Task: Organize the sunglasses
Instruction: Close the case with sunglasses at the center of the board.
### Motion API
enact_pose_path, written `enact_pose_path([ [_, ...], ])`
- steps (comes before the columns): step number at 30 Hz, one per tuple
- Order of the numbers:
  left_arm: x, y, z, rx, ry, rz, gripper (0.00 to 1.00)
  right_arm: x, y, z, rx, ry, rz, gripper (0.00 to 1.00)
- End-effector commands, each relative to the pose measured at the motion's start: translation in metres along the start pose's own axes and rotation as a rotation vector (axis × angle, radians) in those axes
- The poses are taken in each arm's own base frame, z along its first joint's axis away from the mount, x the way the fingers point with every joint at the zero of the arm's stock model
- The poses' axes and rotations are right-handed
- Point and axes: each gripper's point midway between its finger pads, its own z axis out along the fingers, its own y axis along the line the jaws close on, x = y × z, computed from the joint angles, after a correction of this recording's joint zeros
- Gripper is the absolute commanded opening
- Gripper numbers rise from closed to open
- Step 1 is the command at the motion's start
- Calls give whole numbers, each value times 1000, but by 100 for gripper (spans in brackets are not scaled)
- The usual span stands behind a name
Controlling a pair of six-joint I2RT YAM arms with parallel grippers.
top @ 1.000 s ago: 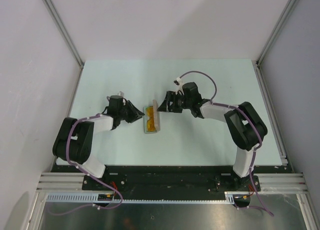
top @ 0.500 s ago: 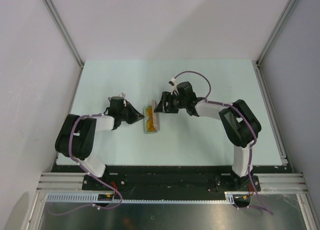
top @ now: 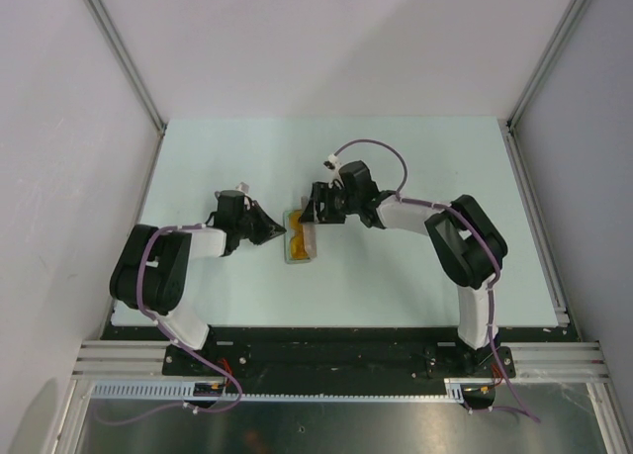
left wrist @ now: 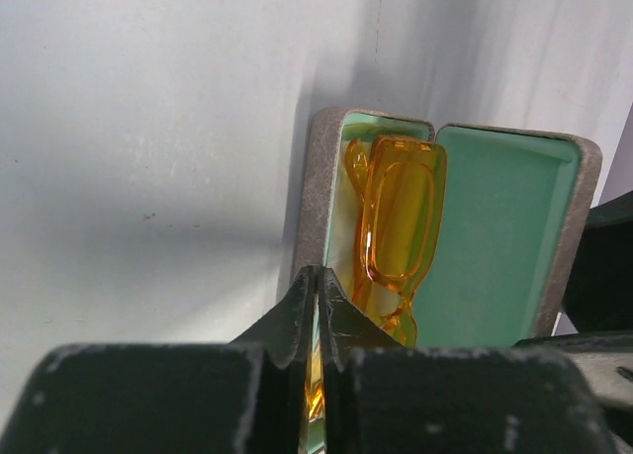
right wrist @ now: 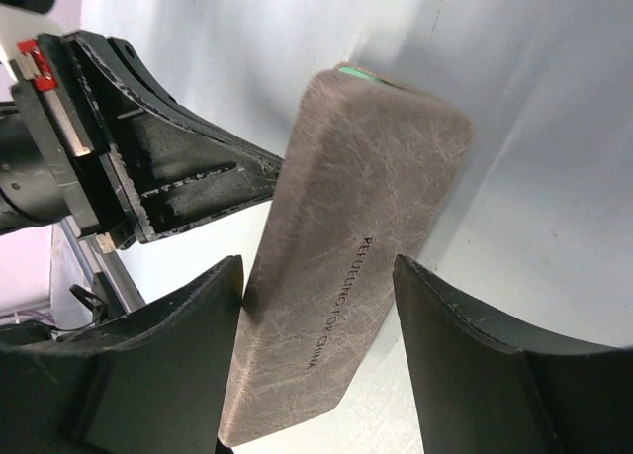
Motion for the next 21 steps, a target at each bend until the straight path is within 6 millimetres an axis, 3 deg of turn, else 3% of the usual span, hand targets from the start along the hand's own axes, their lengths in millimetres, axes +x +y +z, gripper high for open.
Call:
enact_pose_path([
  [1, 8, 11, 2, -25, 20, 20, 4, 13, -10, 11, 74, 38, -27, 68],
  [8, 9, 12, 2, -27, 24, 19, 3, 15, -4, 16, 76, 46, -50, 61],
  [16, 9, 12, 3, -27, 24, 22, 3, -1, 15, 7, 80, -6, -89, 67],
  [21, 9, 12, 3, -28, 25, 21, 3, -6, 15, 1, 114, -9, -82, 67],
])
